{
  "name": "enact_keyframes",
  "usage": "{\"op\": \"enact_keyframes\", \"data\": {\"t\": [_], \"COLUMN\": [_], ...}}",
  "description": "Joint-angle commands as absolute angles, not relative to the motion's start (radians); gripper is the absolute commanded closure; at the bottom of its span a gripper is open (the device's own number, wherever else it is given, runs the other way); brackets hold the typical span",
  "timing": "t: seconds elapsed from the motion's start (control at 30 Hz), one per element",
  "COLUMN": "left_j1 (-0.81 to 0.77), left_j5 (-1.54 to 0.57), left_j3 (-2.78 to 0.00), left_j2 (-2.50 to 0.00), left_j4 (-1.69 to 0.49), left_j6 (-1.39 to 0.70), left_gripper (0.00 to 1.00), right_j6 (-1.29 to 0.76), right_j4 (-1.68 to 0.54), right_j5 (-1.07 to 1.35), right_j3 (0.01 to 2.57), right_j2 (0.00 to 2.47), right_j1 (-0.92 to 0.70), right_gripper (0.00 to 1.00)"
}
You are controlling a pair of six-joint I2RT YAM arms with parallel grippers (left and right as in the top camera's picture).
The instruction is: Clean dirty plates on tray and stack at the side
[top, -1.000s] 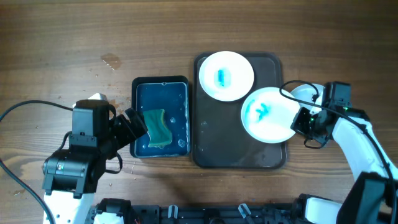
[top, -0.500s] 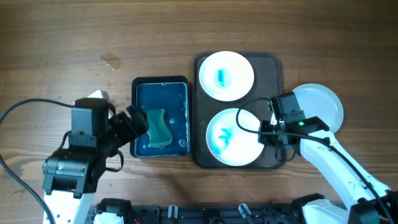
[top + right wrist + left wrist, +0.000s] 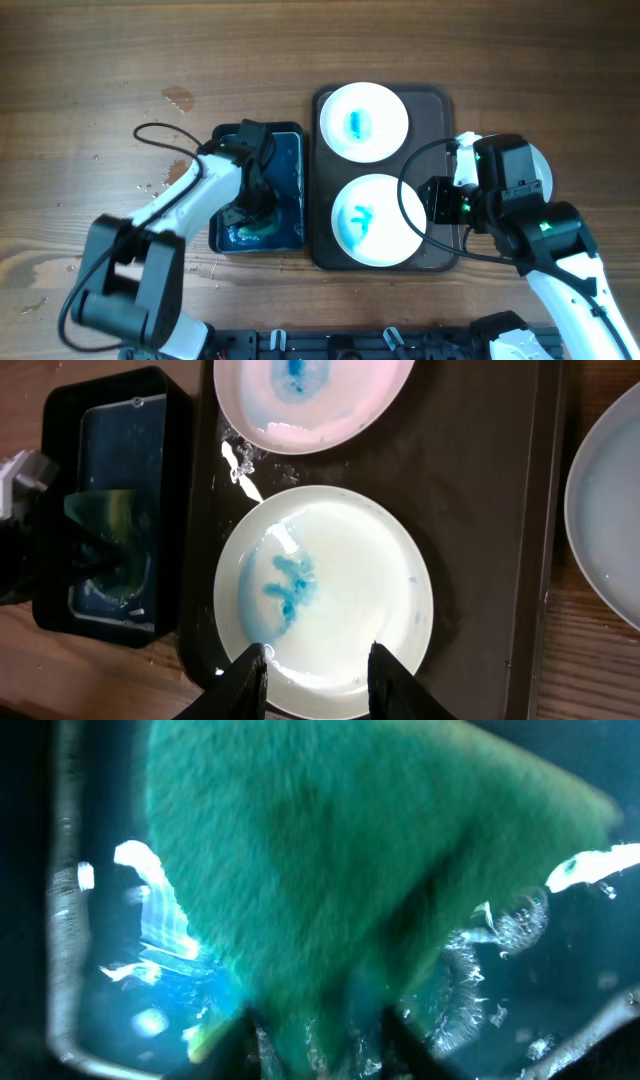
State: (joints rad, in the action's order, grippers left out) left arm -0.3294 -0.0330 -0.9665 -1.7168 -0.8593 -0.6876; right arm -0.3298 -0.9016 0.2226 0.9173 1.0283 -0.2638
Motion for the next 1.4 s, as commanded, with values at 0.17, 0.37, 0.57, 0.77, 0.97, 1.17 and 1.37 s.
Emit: {"op": "enact_keyframes", "data": {"t": [0.17,0.37,0.57,0.77,0.97,1.17,1.37], "left_j1": [-0.291,-0.288,-0.29,-0.28,-0.317,-0.327,-0.312], "left_j5": [-0.062,0.106,0.096,0.061,0.049,0.035,0.035], "left_j3": [-1.029,-0.982,-0.881,-1.038,-0.911,-0.783,-1.103], "left_j2": [-1.639,-1.61,-1.707,-1.602,-1.605,-1.595,-1.517], "left_j4": [-0.891,-0.832,-0.658,-0.879,-0.789,-0.644,-0.951], "left_j6": [-0.646,-0.633,-0.605,-0.606,-0.612,-0.61,-0.525], "left_gripper": [0.77,0.54,0.96,0.53,0.62,0.96,0.96], "right_j6": [-0.343,-0.344,-0.371,-0.42,-0.422,-0.422,-0.494], "right_j4": [-0.922,-0.926,-0.958,-0.966,-1.017,-0.942,-0.829], "right_j5": [0.245,0.245,0.242,0.197,0.181,0.181,0.113], "right_j3": [0.924,0.924,0.924,0.924,0.922,0.834,0.83], "right_j2": [1.04,1.041,1.042,1.042,1.042,1.086,1.309], "right_j1": [-0.261,-0.261,-0.26,-0.26,-0.261,-0.26,-0.241], "right_gripper": [0.66,0.66,0.65,0.66,0.61,0.59,0.52]}}
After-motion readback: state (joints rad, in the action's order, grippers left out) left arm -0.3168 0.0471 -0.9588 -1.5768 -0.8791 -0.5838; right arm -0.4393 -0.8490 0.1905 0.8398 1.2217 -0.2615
